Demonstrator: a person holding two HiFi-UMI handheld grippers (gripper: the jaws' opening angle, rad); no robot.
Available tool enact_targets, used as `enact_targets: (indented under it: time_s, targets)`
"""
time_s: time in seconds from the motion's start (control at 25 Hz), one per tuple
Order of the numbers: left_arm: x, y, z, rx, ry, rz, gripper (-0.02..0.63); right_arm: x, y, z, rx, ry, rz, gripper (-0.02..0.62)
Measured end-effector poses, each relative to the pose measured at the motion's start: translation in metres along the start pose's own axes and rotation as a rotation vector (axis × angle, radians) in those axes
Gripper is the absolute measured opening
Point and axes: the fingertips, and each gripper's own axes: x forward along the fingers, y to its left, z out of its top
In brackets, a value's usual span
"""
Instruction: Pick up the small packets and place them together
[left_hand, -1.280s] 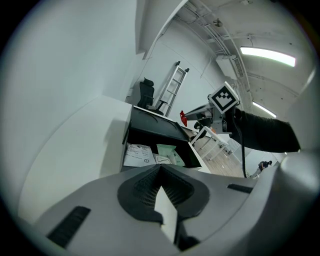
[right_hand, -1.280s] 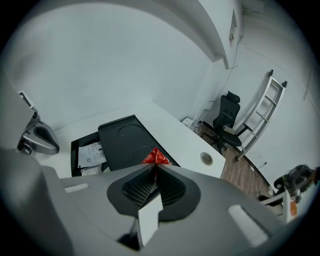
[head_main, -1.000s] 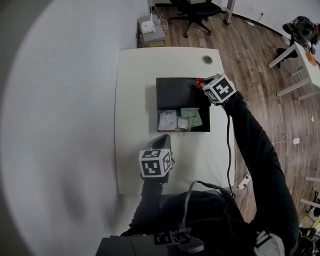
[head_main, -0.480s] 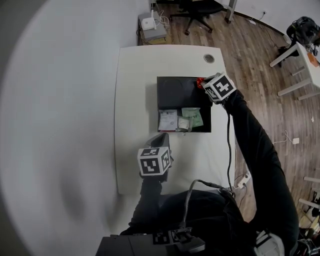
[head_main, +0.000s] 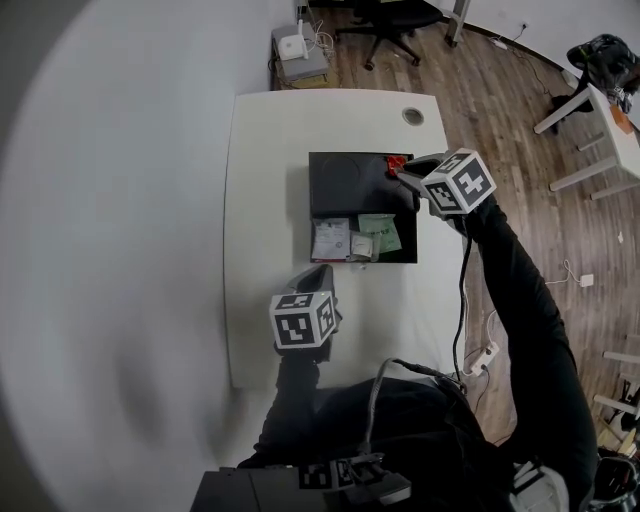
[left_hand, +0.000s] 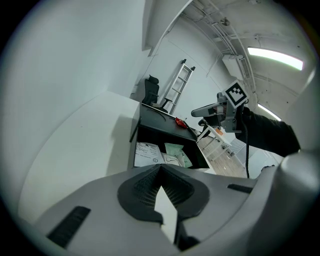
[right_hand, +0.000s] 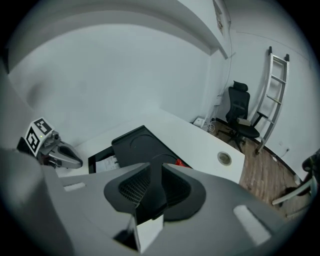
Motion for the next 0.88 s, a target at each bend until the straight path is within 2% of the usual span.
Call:
enact_targets:
  time_s: [0.16, 0.36, 0.52, 0.72, 0.88]
  targets:
    - [0.0, -0.002, -0.001, 0.003, -0.006, -0.005, 0.0, -0.006, 0.045, -0.01, -0.04, 0.013, 0.092, 0.069]
    - [0.0, -0.003, -0.003, 0.009, -0.011, -0.012, 0.0, 0.014, 0.086, -0.047, -0.102, 0.116, 0.189, 0.069]
    - [-0.005, -0.001, -0.006, 0.003, -0.012, -0.007, 0.0, 0.028, 0.119, -0.061, -0.182, 0.175, 0.276, 0.117]
    - [-0.012, 0.006, -0.008, -0.002, -0.021, 0.004, 0.0, 0.054, 0.142, -0.072, -0.274, 0.246, 0.312, 0.143]
    - [-0.015, 0.01, -0.008, -0.003, -0.028, 0.012, 0.0, 0.071, 0.142, -0.079, -0.261, 0.287, 0.319, 0.164]
